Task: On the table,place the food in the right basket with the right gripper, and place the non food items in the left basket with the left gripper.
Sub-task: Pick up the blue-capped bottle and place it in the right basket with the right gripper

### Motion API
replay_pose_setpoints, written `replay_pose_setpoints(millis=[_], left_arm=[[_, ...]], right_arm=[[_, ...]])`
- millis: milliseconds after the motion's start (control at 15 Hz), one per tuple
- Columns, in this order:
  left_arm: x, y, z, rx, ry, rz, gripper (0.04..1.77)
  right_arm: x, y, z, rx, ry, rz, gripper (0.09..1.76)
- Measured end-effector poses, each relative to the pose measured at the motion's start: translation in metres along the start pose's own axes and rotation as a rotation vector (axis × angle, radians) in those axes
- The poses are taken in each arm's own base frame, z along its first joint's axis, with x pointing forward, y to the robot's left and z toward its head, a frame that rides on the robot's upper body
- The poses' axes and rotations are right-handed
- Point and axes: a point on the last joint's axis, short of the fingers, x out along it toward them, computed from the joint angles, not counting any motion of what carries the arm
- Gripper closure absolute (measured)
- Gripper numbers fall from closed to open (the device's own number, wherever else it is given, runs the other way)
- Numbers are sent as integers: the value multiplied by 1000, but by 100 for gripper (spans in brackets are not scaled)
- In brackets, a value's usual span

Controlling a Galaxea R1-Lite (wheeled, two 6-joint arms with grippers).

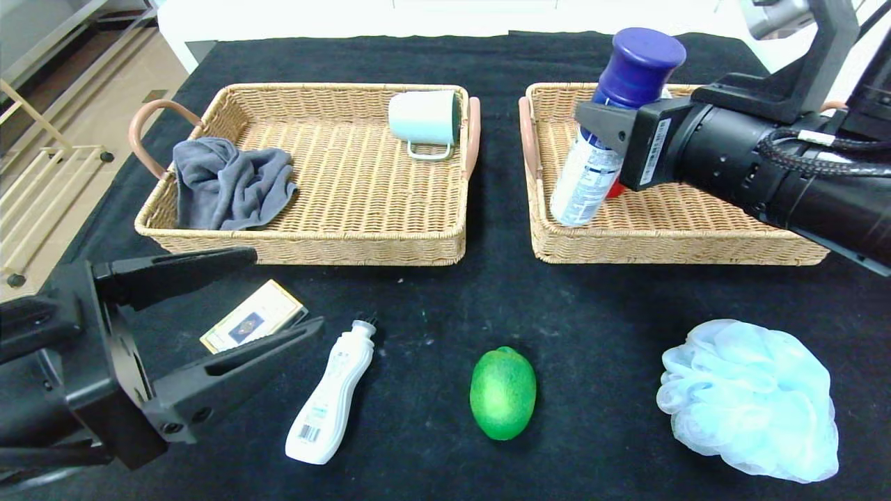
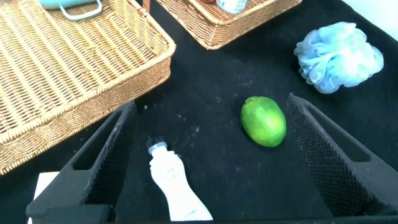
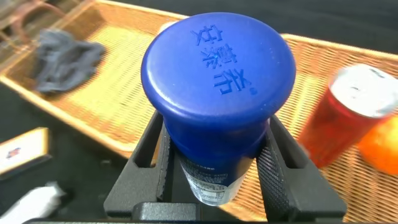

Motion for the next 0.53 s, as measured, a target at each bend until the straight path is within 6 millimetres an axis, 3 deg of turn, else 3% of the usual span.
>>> replay_pose_setpoints(millis=[533], left_arm=[[1, 0, -1, -1, 4, 0, 9]], right_arm=[[16, -13, 3, -23, -36, -50, 102]])
